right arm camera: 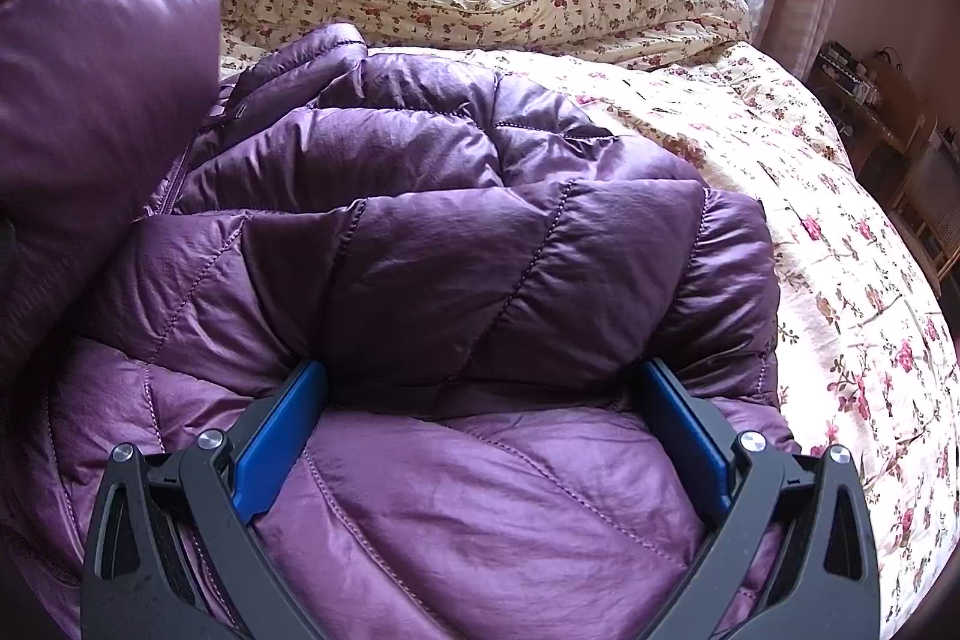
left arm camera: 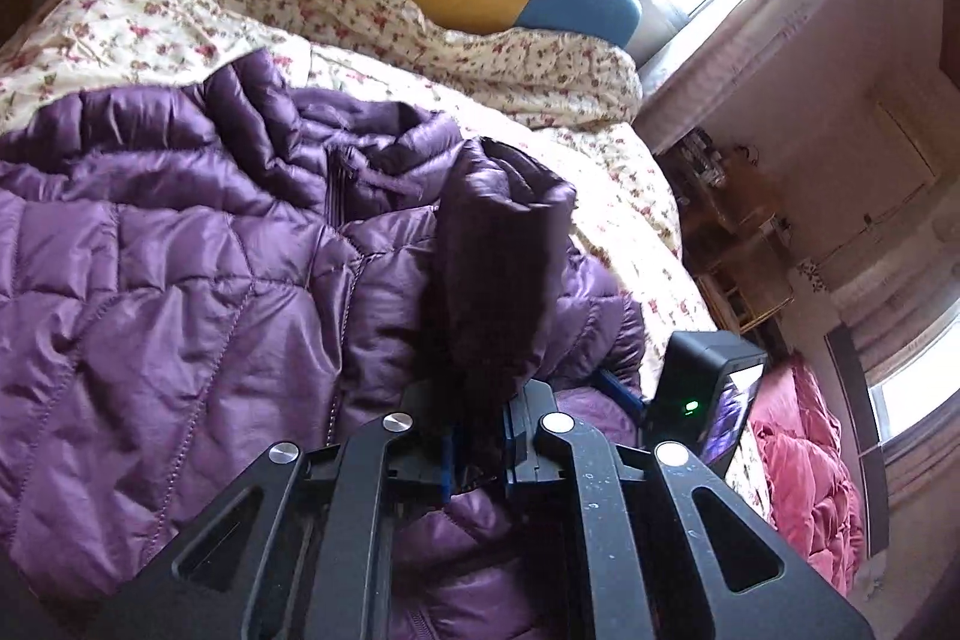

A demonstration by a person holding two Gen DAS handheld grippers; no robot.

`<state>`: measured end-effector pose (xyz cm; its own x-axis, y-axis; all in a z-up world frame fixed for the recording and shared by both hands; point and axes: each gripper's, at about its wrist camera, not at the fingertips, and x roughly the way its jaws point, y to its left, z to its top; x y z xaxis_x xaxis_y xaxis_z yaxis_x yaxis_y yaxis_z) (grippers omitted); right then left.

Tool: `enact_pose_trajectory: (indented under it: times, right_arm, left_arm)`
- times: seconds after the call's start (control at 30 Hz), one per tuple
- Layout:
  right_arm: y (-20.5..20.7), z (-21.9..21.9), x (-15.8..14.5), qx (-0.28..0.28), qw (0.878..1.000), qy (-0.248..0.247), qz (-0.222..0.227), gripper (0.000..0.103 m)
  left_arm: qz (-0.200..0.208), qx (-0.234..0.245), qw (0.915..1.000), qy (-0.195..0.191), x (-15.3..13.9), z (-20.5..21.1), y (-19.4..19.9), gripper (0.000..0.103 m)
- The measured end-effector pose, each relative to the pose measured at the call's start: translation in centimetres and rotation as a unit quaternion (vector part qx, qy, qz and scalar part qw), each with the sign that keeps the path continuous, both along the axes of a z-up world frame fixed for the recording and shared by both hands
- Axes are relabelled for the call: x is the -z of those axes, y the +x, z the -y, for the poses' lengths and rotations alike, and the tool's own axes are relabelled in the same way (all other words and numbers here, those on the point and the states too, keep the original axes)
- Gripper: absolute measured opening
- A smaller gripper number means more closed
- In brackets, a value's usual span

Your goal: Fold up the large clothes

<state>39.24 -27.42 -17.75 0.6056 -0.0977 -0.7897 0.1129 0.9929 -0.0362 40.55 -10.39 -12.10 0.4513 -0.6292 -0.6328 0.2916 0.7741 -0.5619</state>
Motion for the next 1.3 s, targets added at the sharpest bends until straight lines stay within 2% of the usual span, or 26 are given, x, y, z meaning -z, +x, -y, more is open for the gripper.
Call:
enact_pose_trajectory:
  times: [0.07, 0.13, 0.27, 0.37, 0.5, 0.67, 0.73, 0.83, 0.9, 0.97, 1.0, 1.07, 1.2, 1.23, 1.27, 1.3]
  right_arm:
    - [0.0, 0.0, 0.0, 0.000, 1.000, 0.000, 0.000, 0.101]
    - [0.0, 0.0, 0.0, 0.000, 1.000, 0.000, 0.000, 0.101]
    - [-0.1, 0.1, 0.1, 0.000, 1.000, 0.001, 0.000, 0.101]
    - [0.0, 0.1, 0.0, 0.000, 1.000, -0.003, -0.002, 0.101]
    - [-0.2, 0.3, -0.7, 0.003, 1.000, -0.008, 0.002, 0.099]
    - [-1.0, 1.2, -2.5, 0.024, 1.000, -0.009, 0.017, 0.076]
    - [-1.5, 1.6, -3.4, 0.037, 0.999, -0.006, 0.021, 0.070]
    - [-1.9, 2.6, -4.9, 0.062, 0.998, 0.003, 0.029, 0.067]
    - [-2.3, 3.3, -6.1, 0.078, 0.996, 0.030, 0.043, 0.066]
    - [-2.4, 3.1, -6.9, 0.058, 0.994, 0.079, 0.046, 0.066]
    - [-2.1, 2.3, -7.1, 0.039, 0.994, 0.089, 0.043, 0.066]
    - [-1.6, 0.4, -7.2, 0.006, 0.995, 0.094, 0.034, 0.070]
    - [-0.4, -3.0, -6.2, -0.032, 0.995, 0.099, 0.003, 0.069]
    - [0.1, -3.9, -5.7, -0.040, 0.994, 0.097, -0.008, 0.064]
    - [0.2, -4.4, -5.3, -0.046, 0.994, 0.099, -0.016, 0.042]
    - [0.5, -4.9, -4.9, -0.049, 0.994, 0.095, -0.025, 0.033]
  left_arm:
    - [-0.003, 0.003, 1.0000, -0.006, 0.2, -0.1, 0.1, 0.036]
    - [-0.001, 0.003, 0.9999, -0.012, 0.1, -0.4, -0.2, 0.051]
    - [0.003, -0.002, 0.9998, -0.017, -0.3, -1.4, -1.1, 0.052]
    - [0.019, -0.023, 0.9995, -0.009, -1.0, -3.1, -2.4, 0.052]
    - [0.037, -0.069, 0.9967, 0.021, -1.4, -6.7, -4.5, 0.052]
    - [0.051, -0.109, 0.9911, 0.057, -1.5, -10.1, -5.7, 0.052]
    - [0.051, -0.125, 0.9886, 0.067, -1.4, -11.2, -6.0, 0.052]
    - [0.049, -0.149, 0.9843, 0.080, -1.3, -12.6, -6.4, 0.052]
    - [0.050, -0.164, 0.9815, 0.085, -1.3, -13.5, -6.7, 0.052]
    - [0.049, -0.177, 0.9792, 0.086, -1.3, -14.3, -7.0, 0.052]
    - [0.048, -0.182, 0.9787, 0.084, -1.3, -14.7, -7.1, 0.052]
    - [0.048, -0.189, 0.9770, 0.087, -1.3, -15.1, -7.2, 0.052]
    - [0.049, -0.195, 0.9752, 0.094, -1.2, -16.0, -7.5, 0.052]
    - [0.049, -0.196, 0.9746, 0.098, -1.1, -16.3, -7.6, 0.052]
    - [0.050, -0.196, 0.9742, 0.100, -1.1, -16.4, -7.6, 0.052]
    - [0.050, -0.197, 0.9739, 0.102, -1.1, -16.7, -7.6, 0.052]
